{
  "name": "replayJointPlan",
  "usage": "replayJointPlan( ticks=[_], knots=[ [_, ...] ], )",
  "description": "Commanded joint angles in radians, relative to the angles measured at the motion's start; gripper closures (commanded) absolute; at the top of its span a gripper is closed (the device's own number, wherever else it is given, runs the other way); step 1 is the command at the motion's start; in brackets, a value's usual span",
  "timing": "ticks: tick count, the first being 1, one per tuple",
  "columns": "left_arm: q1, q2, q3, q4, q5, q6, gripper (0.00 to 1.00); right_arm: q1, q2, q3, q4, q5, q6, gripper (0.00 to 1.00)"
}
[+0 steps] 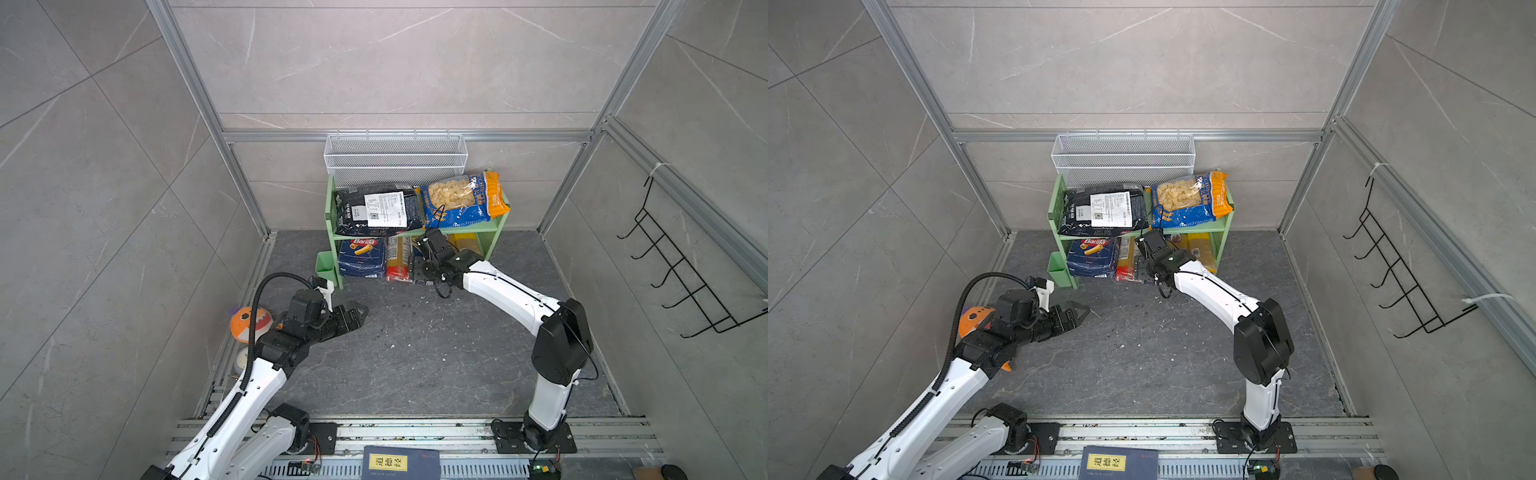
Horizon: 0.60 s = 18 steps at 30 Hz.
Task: Place and organize the pasta boxes and bags onto the shelf
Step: 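Stand the Barilla box between the red-and-yellow bag and the Ankara bag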
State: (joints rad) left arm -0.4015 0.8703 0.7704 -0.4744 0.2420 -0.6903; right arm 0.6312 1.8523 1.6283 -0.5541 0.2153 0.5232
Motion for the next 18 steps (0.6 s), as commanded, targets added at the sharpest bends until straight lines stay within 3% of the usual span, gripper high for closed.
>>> replayJointPlan(
  ticks=[1,18],
  knots=[
    [-0.004,-0.008,0.033,0.011,0.018,0.025,0.05,-0.014,-0.07,-0.02,0.102,-0.007,0.003,0.16],
    [-0.003,-0.001,0.032,0.007,-0.013,0.021,0.0,-0.013,-0.211,-0.206,0.124,-0.08,0.041,0.06]
  ],
)
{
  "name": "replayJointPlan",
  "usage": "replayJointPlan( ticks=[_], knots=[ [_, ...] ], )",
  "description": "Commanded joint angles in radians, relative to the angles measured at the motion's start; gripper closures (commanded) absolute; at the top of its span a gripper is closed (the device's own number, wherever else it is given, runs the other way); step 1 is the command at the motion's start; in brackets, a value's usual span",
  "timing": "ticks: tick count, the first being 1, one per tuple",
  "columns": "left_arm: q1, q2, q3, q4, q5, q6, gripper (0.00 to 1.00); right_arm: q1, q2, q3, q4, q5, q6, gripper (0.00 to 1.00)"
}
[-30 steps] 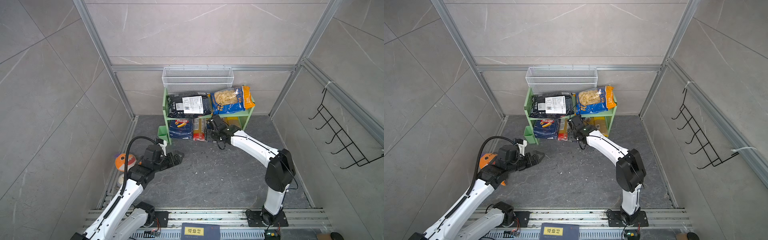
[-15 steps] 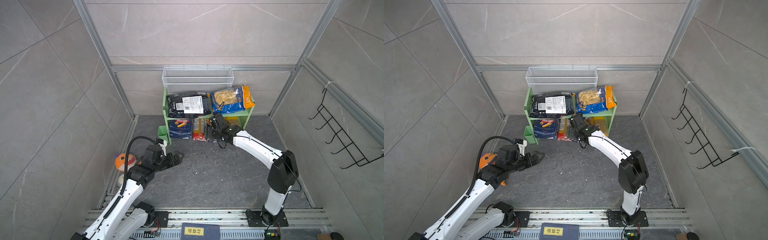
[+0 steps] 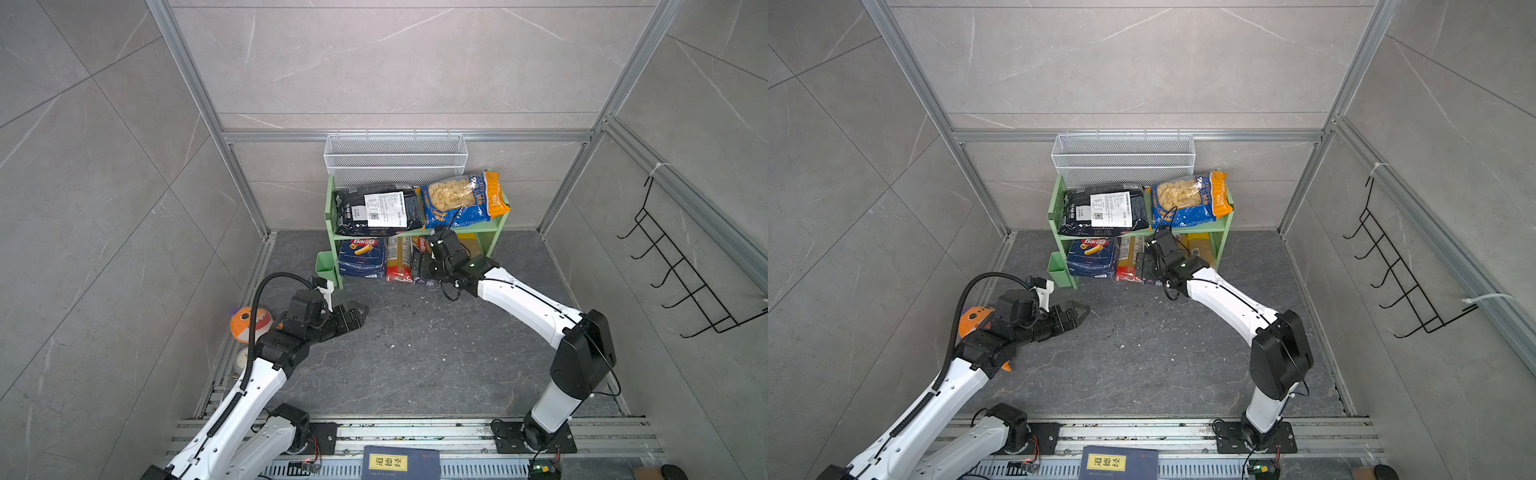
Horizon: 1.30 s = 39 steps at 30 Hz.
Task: Place and organize the pasta boxes and bags onto the shelf
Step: 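Stand the Barilla box between the red-and-yellow bag and the Ankara bag, then open the right gripper and pull it back from the Barilla box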
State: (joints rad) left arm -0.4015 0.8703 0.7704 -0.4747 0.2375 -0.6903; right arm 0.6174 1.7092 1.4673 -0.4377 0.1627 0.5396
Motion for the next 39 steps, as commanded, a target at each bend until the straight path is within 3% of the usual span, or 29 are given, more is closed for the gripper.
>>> replayJointPlan(
  ticks=[1,4,15,22,30,36,37,39],
  knots=[
    [-0.003,0.001,0.03,0.007,-0.013,0.02,0.01,0.001,-0.086,-0.07,0.011,-0.035,0.028,0.05],
    [-0.003,0.01,0.031,0.001,-0.034,0.022,0.01,0.002,-0.156,-0.147,0.008,-0.051,0.039,0.01],
    [-0.014,0.022,-0.051,0.075,-0.146,0.022,0.0,0.04,-0.469,-0.372,-0.131,-0.054,-0.05,0.01],
    [-0.067,0.107,-0.128,0.206,-0.252,0.053,0.0,0.041,-0.592,-0.475,-0.271,0.132,-0.121,0.01],
    [-0.24,0.281,-0.052,0.293,-0.448,0.205,0.0,0.04,-0.752,-0.633,-0.23,0.276,-0.104,0.01],
    [-0.251,0.415,0.043,0.256,-0.533,0.212,0.0,0.041,-0.802,-0.668,-0.237,0.318,-0.112,0.01],
    [-0.252,0.426,0.049,0.251,-0.549,0.21,0.09,0.04,-0.815,-0.676,-0.232,0.341,-0.106,0.01],
    [-0.251,0.438,0.056,0.247,-0.576,0.206,0.08,0.04,-0.857,-0.703,-0.209,0.379,-0.101,0.01]
  ],
)
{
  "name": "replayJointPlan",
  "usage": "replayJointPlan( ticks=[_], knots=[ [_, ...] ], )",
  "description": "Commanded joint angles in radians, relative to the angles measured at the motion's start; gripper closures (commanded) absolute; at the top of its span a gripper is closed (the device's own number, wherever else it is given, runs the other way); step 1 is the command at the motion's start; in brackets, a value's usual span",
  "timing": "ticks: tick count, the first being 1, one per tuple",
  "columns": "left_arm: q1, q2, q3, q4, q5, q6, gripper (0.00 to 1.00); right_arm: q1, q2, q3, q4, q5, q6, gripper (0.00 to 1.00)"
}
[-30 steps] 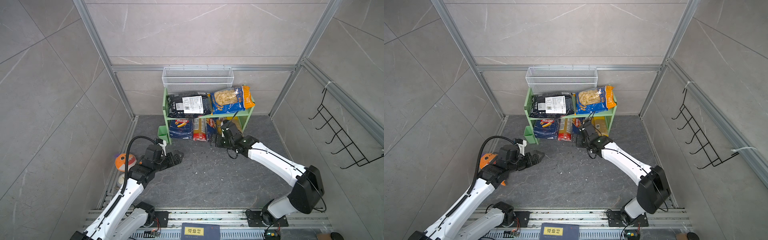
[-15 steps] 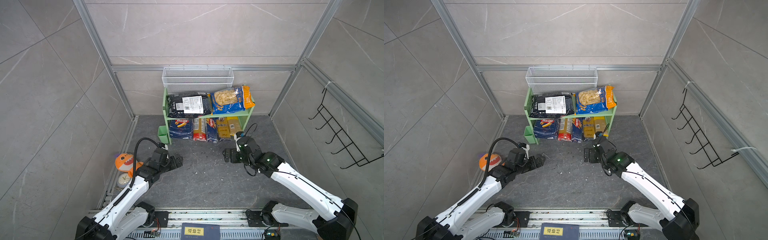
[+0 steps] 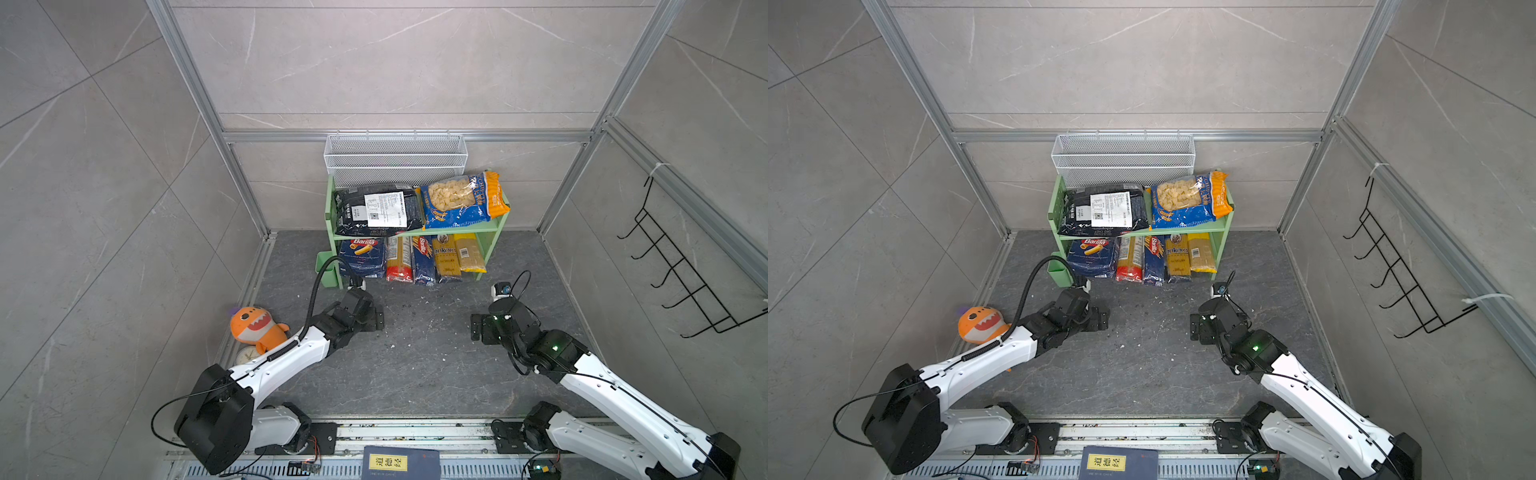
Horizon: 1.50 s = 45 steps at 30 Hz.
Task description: Place and organize the pasta boxes and bags onto the shelf
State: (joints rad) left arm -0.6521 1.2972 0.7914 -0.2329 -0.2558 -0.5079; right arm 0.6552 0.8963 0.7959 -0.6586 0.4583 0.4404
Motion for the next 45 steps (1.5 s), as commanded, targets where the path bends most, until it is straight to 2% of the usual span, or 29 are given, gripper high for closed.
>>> replayJointPlan(
  ticks=[1,2,4,6,8,11,13,17,20,23,25,27,30,32,37,40,42,44,45],
  knots=[
    [-0.001,0.013,0.037,-0.004,-0.098,0.027,0.08,0.003,-0.073,-0.045,0.025,0.099,0.005,0.01],
    [-0.001,0.011,0.036,-0.005,-0.106,0.034,0.08,0.003,-0.098,-0.056,0.034,0.108,0.013,0.01],
    [0.0,0.007,0.035,-0.005,-0.12,0.071,0.19,0.003,-0.151,-0.112,0.112,0.117,-0.043,0.01],
    [0.0,-0.002,0.035,-0.022,-0.19,0.088,0.18,0.004,-0.246,-0.239,0.259,0.145,-0.101,0.01],
    [0.002,-0.013,0.013,-0.005,-0.208,0.138,0.12,0.003,-0.331,-0.318,0.318,0.183,-0.125,0.01],
    [0.003,-0.033,-0.043,0.054,-0.235,0.226,0.19,0.003,-0.398,-0.345,0.312,0.219,-0.144,0.01],
    [0.003,-0.063,-0.101,0.127,-0.284,0.262,0.2,0.003,-0.377,-0.342,0.308,0.247,-0.167,0.01],
    [0.002,-0.137,-0.222,0.293,-0.387,0.341,0.21,0.003,-0.303,-0.317,0.289,0.341,-0.134,0.01],
    [0.008,-0.19,-0.294,0.416,-0.493,0.469,0.22,0.003,-0.296,-0.326,0.322,0.36,-0.123,0.01],
    [0.049,-0.226,-0.4,0.659,-0.548,0.628,0.23,0.002,-0.283,-0.351,0.446,0.355,-0.219,0.01],
    [0.126,-0.254,-0.446,0.732,-0.512,0.626,0.24,-0.005,-0.243,-0.363,0.558,0.388,-0.28,0.01],
    [0.234,-0.272,-0.48,0.755,-0.426,0.565,0.24,-0.025,-0.179,-0.36,0.653,0.391,-0.33,0.01],
    [0.393,-0.257,-0.547,0.876,-0.315,0.524,0.24,-0.086,-0.081,-0.383,0.8,0.348,-0.361,0.01],
    [0.445,-0.21,-0.567,0.953,-0.3,0.535,0.24,-0.151,-0.037,-0.415,0.876,0.29,-0.351,0.01],
    [0.497,0.013,-0.561,1.18,-0.253,0.587,0.24,-0.415,0.047,-0.481,0.981,0.058,-0.288,0.01],
    [0.56,0.098,-0.556,1.248,-0.135,0.537,0.23,-0.54,0.072,-0.499,1.032,-0.056,-0.241,0.01],
    [0.588,0.156,-0.547,1.295,-0.111,0.521,0.23,-0.592,0.104,-0.507,1.082,-0.104,-0.229,0.01],
    [0.592,0.151,-0.541,1.263,-0.053,0.53,0.01,-0.636,0.162,-0.509,1.151,-0.194,-0.217,0.01],
    [0.596,0.156,-0.542,1.263,-0.033,0.535,0.0,-0.648,0.196,-0.508,1.188,-0.234,-0.217,0.01]
  ],
)
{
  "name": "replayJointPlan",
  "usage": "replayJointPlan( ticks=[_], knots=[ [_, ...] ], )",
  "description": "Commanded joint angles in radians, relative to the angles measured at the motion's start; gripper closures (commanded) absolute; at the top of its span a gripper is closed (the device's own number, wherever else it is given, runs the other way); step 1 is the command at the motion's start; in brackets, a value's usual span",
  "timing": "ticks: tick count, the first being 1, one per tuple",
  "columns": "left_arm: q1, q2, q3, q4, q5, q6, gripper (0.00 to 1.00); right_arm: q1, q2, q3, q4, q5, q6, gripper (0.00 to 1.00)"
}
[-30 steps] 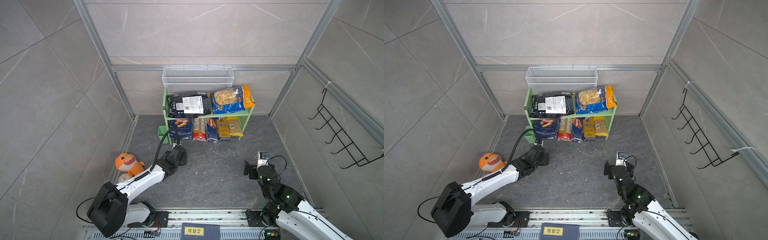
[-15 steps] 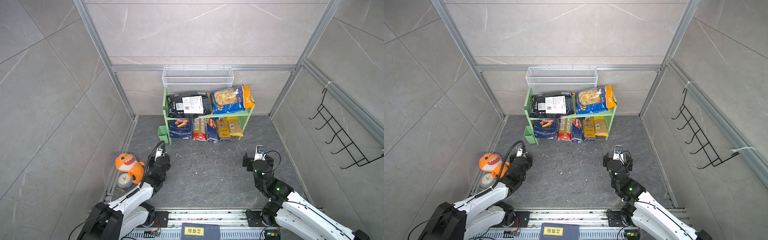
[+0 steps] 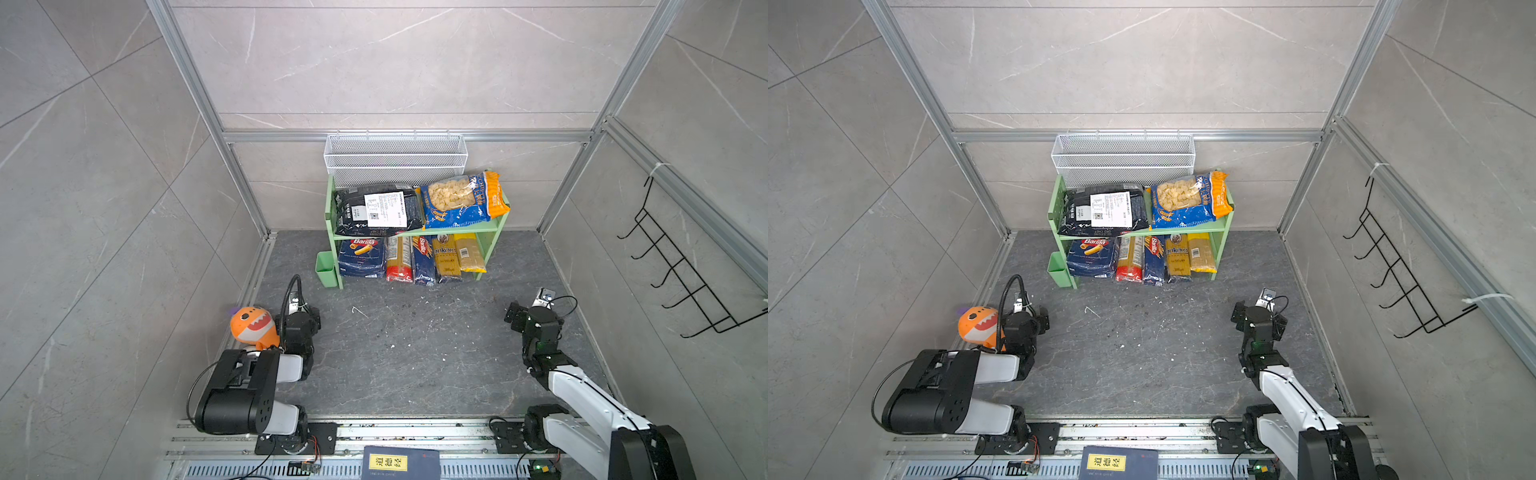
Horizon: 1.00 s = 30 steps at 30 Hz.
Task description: Place and organize the pasta boxes and bags onto the shelf
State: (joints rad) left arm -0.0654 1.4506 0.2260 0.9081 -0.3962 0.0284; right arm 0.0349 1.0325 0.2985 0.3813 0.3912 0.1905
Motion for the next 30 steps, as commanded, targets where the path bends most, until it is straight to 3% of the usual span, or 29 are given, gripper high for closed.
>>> replayJointPlan(
  ticks=[1,5,10,13,15,18,20,22,24,30],
  knots=[
    [0.014,0.016,0.025,0.134,0.133,0.002,0.0,-0.033,0.106,-0.005,0.188,-0.197,0.026,0.01],
    [0.031,0.064,0.052,0.133,0.218,0.023,0.0,-0.039,0.262,0.045,0.27,-0.287,-0.015,0.01],
    [0.031,0.049,0.036,0.131,0.221,0.023,0.0,-0.04,0.305,0.069,0.292,-0.327,-0.056,0.01],
    [0.028,0.052,0.011,0.181,0.217,0.029,0.0,-0.04,0.369,0.019,0.477,-0.33,-0.069,0.01],
    [0.028,0.055,-0.013,0.225,0.22,0.029,0.0,-0.036,0.373,0.05,0.403,-0.359,-0.099,0.01],
    [0.029,0.061,-0.031,0.275,0.211,0.02,0.0,-0.017,0.419,0.038,0.471,-0.394,-0.134,0.01],
    [0.032,0.057,-0.013,0.235,0.207,0.013,0.0,-0.003,0.5,0.026,0.601,-0.405,-0.149,0.01],
    [0.04,0.055,0.002,0.208,0.223,0.01,0.0,0.006,0.465,0.03,0.522,-0.397,-0.158,0.01],
    [0.058,0.053,0.039,0.139,0.263,0.001,0.0,0.005,0.49,0.017,0.594,-0.394,-0.155,0.01],
    [0.102,0.054,0.087,0.047,0.369,-0.009,0.0,0.009,0.478,0.029,0.547,-0.391,-0.161,0.01]
  ],
)
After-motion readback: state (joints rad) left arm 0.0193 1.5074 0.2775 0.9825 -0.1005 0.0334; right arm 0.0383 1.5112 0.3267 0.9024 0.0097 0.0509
